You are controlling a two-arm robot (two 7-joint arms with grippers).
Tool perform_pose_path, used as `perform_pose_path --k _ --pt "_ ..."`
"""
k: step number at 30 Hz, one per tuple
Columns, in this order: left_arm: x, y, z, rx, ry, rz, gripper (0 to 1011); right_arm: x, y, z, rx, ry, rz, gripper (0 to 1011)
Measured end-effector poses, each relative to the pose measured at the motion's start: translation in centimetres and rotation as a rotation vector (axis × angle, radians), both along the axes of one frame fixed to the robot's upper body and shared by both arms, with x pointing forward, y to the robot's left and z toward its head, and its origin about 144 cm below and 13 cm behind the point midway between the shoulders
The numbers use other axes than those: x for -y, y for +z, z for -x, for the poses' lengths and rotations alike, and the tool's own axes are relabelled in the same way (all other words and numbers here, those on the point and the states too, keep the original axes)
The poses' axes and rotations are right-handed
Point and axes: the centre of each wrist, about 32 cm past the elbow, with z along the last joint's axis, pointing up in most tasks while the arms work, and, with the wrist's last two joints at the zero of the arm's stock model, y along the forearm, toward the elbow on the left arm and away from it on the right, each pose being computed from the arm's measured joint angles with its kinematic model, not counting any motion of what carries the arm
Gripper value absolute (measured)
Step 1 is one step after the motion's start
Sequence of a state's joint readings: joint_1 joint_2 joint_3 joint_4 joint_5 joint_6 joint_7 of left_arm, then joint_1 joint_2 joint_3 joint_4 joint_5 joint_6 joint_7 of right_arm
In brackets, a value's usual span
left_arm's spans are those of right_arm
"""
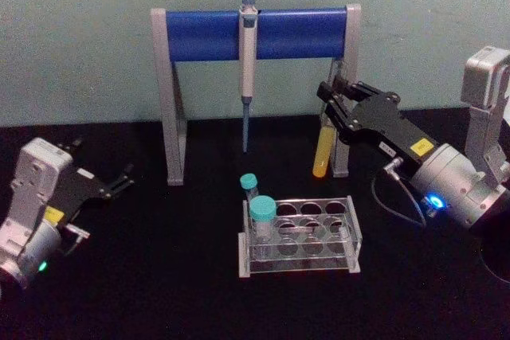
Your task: Pick up the test tube from the test tube rack, shake it, then place it back into the test tube rack.
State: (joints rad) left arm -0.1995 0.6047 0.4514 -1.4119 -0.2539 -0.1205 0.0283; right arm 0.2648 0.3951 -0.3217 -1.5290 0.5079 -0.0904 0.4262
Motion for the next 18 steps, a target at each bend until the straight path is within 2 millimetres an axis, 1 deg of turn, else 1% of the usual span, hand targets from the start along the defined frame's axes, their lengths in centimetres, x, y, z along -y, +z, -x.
perform_pose_path --k 2,10,14,18 --pt "0.0 0.0 0.0 0.000 0.000 0.000 1001 -0.1 0.0 0.0 0.004 0.006 -0.001 233" --pt "0.0 0.0 0.0 0.000 0.000 0.000 1001 -0.4 -0.1 0.0 0.030 0.120 0.005 233" --pt "0.0 0.0 0.0 0.000 0.000 0.000 1001 -0.1 0.1 0.2 0.033 0.161 0.005 233" --pt "0.0 0.0 0.0 0.000 0.000 0.000 1001 0.7 0.3 0.7 0.019 0.196 0.008 233"
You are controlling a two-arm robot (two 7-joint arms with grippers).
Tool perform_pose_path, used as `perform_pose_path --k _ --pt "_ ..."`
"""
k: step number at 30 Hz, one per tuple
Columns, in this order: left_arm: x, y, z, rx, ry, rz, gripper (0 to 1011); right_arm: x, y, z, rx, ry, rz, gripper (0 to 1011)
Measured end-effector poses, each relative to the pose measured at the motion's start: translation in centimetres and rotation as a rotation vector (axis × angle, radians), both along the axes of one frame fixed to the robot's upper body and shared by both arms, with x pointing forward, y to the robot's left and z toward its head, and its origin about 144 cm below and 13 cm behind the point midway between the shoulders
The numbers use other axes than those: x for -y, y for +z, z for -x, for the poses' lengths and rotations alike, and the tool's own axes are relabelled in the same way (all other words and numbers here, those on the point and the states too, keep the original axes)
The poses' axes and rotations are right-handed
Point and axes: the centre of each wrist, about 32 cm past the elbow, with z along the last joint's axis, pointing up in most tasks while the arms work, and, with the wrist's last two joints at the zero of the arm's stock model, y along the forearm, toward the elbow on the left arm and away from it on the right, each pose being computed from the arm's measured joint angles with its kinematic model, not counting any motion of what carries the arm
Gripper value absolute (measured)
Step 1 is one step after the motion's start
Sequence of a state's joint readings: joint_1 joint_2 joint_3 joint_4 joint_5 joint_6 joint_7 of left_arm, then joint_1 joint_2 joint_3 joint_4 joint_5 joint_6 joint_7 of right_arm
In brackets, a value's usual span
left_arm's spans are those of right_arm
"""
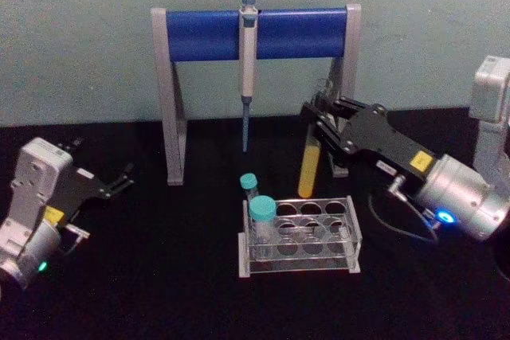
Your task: Pick up the test tube from the test tube rack, shake it, then place it back into the test tube rack.
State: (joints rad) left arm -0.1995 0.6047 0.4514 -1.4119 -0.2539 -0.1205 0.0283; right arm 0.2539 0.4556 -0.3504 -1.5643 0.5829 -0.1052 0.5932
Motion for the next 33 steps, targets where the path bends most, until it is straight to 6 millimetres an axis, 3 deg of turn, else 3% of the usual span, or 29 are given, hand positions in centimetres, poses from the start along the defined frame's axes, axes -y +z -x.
perform_pose_path --k 7,15,23,33 --pt "0.0 0.0 0.0 0.000 0.000 0.000 1001 1.8 0.9 1.2 -0.026 0.005 0.059 233" --pt "0.0 0.0 0.0 0.000 0.000 0.000 1002 3.3 1.7 2.0 0.015 -0.126 0.169 234" --pt "0.0 0.0 0.0 0.000 0.000 0.000 1001 2.3 1.7 1.7 0.090 -0.221 0.184 233" --pt "0.0 0.0 0.0 0.000 0.000 0.000 1001 1.0 0.8 0.4 0.056 -0.203 0.043 233"
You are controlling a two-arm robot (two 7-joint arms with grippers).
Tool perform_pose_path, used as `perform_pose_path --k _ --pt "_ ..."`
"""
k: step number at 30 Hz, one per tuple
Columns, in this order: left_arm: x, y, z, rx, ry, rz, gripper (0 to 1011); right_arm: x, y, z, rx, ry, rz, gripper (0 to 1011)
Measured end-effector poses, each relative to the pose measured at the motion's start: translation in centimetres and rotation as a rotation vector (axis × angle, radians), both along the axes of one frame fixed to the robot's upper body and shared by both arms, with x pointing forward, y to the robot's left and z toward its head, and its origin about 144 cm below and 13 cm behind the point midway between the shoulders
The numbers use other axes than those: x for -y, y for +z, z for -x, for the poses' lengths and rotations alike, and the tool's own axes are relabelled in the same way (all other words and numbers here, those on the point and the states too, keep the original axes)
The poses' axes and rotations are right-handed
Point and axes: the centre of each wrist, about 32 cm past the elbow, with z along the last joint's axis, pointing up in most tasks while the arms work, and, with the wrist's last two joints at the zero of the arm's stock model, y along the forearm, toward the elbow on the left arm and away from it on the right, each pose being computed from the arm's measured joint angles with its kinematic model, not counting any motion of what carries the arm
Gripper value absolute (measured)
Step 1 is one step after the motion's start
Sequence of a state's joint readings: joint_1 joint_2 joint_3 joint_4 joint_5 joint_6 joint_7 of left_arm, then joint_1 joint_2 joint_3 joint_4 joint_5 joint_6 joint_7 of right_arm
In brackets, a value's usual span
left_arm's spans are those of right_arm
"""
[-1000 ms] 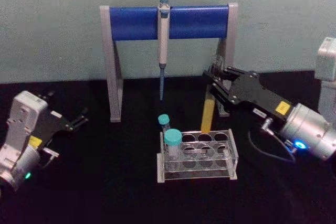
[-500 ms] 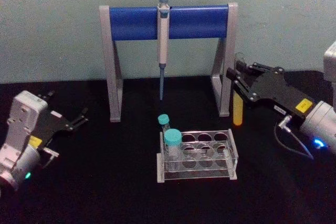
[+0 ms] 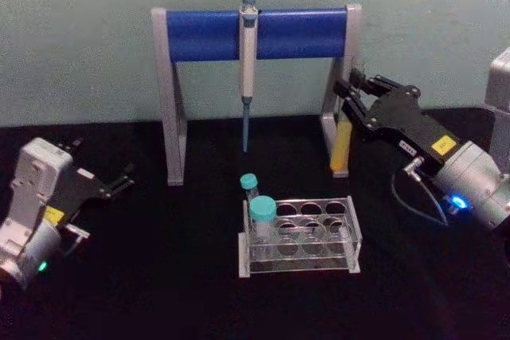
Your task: Pick up the test tube from the test tube rack, shake it, then place it back into the test tube rack.
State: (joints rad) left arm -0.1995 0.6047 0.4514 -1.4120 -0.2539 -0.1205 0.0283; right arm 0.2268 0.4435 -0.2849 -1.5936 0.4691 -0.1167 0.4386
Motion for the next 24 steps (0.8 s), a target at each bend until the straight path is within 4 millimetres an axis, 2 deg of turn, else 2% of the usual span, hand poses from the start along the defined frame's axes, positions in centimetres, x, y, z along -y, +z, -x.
perform_pose_path --k 13,24 --pt "0.0 0.0 0.0 0.000 0.000 0.000 1001 -0.2 -0.3 -0.2 -0.073 0.177 -0.149 233" --pt "0.0 0.0 0.0 0.000 0.000 0.000 1001 1.2 0.0 0.6 -0.091 0.290 -0.103 233"
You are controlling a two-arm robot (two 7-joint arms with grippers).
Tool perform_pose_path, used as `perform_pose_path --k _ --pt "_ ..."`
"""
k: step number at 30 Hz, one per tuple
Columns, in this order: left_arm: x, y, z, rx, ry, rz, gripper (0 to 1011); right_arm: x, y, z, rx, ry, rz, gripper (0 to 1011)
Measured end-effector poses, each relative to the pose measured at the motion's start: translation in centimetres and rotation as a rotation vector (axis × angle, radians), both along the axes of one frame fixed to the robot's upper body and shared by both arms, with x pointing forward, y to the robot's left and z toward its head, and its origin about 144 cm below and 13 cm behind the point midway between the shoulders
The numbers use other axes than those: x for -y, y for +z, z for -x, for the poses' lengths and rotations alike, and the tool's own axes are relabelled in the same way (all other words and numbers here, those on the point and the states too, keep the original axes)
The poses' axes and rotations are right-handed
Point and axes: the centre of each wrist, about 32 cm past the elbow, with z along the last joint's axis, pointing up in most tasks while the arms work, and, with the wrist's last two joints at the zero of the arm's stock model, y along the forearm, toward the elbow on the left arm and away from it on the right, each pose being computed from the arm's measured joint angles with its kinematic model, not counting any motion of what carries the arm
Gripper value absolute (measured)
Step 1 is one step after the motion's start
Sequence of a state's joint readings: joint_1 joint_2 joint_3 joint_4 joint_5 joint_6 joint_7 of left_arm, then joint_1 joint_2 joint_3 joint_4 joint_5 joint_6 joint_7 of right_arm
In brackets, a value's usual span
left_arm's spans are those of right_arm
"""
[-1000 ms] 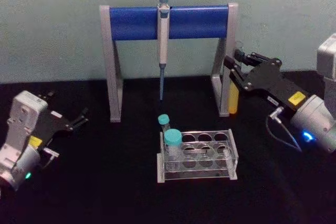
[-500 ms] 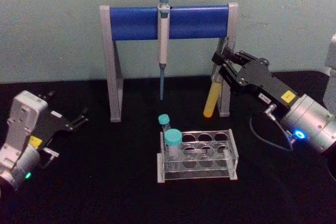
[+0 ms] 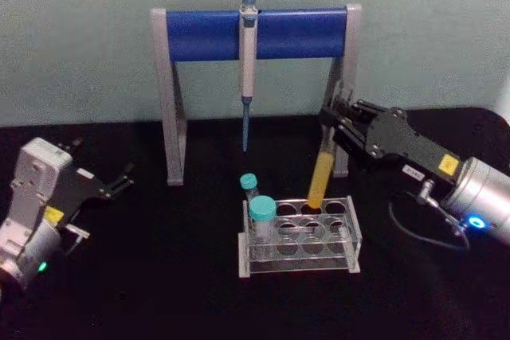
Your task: Pick up the test tube from the test tube rack, shake it, then place it back into the test tube rack.
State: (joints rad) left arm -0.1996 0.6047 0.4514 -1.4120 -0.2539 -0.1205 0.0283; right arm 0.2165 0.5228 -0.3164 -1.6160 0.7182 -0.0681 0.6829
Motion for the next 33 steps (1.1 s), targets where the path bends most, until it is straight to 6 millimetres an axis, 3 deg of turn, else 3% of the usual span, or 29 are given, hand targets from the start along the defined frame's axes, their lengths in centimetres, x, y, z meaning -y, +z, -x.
perform_pose_path --k 16,33 --pt "0.0 0.0 0.0 0.000 0.000 0.000 1001 2.6 1.0 0.7 0.066 -0.120 0.170 233" --pt "0.0 0.0 0.0 0.000 0.000 0.000 1001 -0.4 0.2 -1.5 0.047 -0.180 0.067 233"
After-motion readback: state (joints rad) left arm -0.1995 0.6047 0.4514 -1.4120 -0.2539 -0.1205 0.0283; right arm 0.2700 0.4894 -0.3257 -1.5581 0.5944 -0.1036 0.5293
